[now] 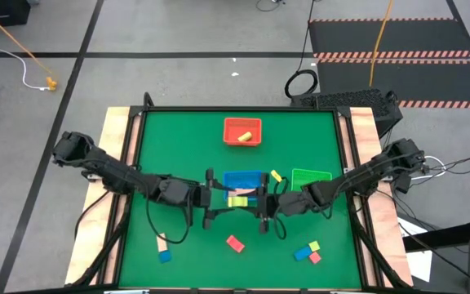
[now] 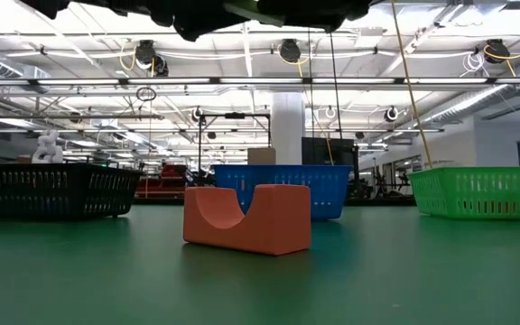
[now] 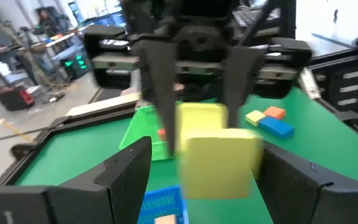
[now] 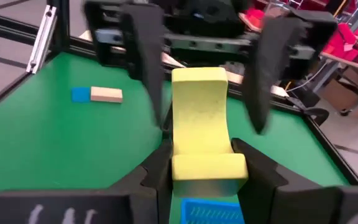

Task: Sort & place blocks by color
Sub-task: Put the left green arch block into the red bin, then put the right blue block into the black bin

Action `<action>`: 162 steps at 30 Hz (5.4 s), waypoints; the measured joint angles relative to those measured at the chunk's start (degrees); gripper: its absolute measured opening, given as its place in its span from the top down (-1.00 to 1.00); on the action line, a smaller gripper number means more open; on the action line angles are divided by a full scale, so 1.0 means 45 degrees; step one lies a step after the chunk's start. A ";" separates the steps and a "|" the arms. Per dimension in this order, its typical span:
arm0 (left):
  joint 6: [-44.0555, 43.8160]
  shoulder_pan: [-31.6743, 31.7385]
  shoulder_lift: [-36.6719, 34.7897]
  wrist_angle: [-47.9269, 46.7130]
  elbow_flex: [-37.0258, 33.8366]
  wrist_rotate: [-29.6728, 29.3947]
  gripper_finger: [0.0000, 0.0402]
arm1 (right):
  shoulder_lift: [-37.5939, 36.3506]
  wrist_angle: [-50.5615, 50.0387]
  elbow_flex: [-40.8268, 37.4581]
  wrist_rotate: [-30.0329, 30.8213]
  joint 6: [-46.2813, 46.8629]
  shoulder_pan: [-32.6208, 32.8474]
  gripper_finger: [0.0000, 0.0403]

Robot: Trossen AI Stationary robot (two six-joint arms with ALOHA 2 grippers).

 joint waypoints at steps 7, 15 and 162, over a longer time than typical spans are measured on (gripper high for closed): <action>-0.0225 0.0245 0.0000 0.0015 0.0000 -0.0018 -0.02 | -0.0005 0.0105 -0.0004 0.0147 -0.0161 -0.0025 0.45; 0.0049 0.0252 0.0008 0.0287 -0.0019 -0.0064 0.33 | -0.0041 -0.0068 0.0001 0.0104 0.0984 -0.0228 0.42; -0.0629 0.0077 0.0103 -0.1435 0.0457 -0.0081 -0.12 | -0.1127 0.3397 -0.1763 0.0767 0.0187 0.2945 0.46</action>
